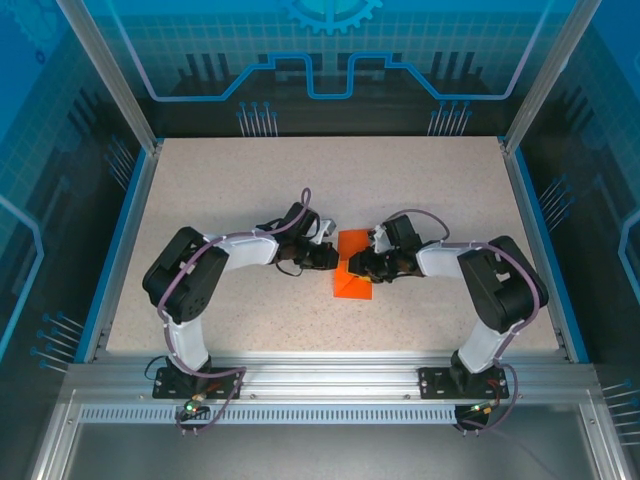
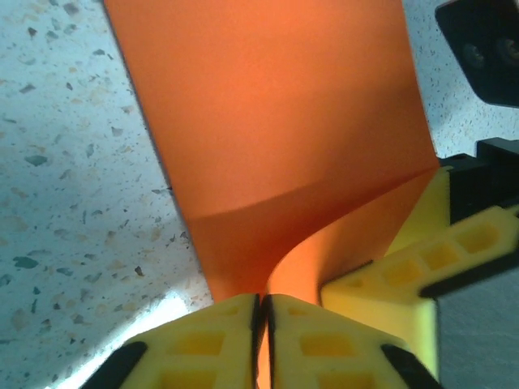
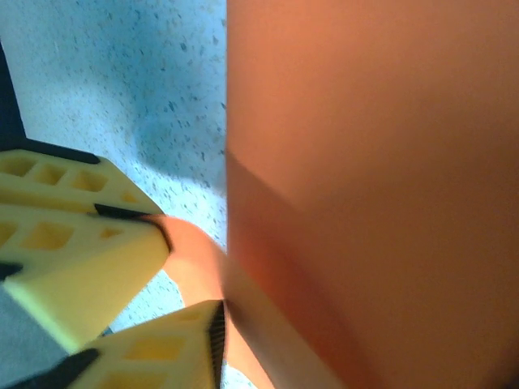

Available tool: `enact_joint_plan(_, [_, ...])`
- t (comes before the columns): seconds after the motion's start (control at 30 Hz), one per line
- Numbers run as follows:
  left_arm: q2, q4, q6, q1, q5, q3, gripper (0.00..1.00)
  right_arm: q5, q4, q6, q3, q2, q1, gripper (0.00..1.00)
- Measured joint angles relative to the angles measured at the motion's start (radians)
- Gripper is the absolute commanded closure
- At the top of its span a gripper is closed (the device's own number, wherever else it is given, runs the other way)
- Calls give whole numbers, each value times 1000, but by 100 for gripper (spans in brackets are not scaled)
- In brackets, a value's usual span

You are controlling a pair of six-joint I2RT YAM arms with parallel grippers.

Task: Fold a paper plane with a square sheet of paper (fold left side to right side)
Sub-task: Turn over the paper at the center of the table.

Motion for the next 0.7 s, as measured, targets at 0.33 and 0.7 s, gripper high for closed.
enact_joint_plan(0.33, [-141, 5, -36, 52, -25, -58, 16, 10, -9, -67, 16, -64, -2, 100])
enact_joint_plan(0.7, [-485, 214, -229, 210, 110, -198, 1, -136, 105, -148, 19, -379, -188, 99])
